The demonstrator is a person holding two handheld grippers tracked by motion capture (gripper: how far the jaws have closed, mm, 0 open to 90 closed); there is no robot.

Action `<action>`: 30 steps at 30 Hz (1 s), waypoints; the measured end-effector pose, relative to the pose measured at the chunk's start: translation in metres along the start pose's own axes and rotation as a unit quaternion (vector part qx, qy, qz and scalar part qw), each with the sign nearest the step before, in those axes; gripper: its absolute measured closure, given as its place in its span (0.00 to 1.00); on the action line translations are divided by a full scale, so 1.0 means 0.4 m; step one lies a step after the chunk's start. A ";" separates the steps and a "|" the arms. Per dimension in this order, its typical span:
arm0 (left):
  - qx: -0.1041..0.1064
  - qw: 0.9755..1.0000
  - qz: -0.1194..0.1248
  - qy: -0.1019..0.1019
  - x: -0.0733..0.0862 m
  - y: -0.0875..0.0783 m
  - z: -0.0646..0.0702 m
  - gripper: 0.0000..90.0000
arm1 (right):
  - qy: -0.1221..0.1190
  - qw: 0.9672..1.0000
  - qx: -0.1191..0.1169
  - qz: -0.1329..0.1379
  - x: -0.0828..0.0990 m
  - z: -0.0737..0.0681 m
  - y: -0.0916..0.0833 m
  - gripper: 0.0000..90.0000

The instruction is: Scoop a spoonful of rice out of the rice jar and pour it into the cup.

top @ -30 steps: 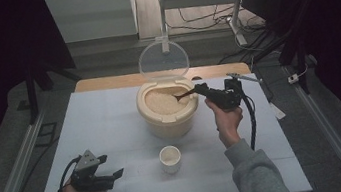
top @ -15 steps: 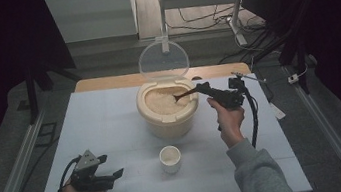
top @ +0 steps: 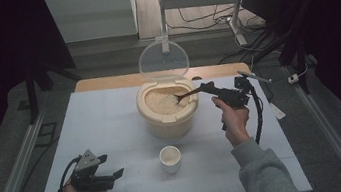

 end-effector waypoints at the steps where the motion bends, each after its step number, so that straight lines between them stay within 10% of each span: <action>1: 0.000 1.000 0.000 0.000 0.000 0.000 0.000 0.22 | 0.002 1.000 -0.001 0.000 0.000 0.000 -0.001 0.92; 30: 0.000 1.000 -0.002 0.003 0.000 0.003 -0.001 0.22 | 0.108 0.993 -0.037 0.005 -0.014 0.035 -0.016 0.92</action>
Point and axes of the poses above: each handheld gripper's, and its own axes: y roughly forward along the jaws, x roughly out of its underside, z roughly to its right, the point moved 6 cm from there along y, roughly forward along the jaws, and after that the axes turned 2 degrees about x, right-handed, at the moved point
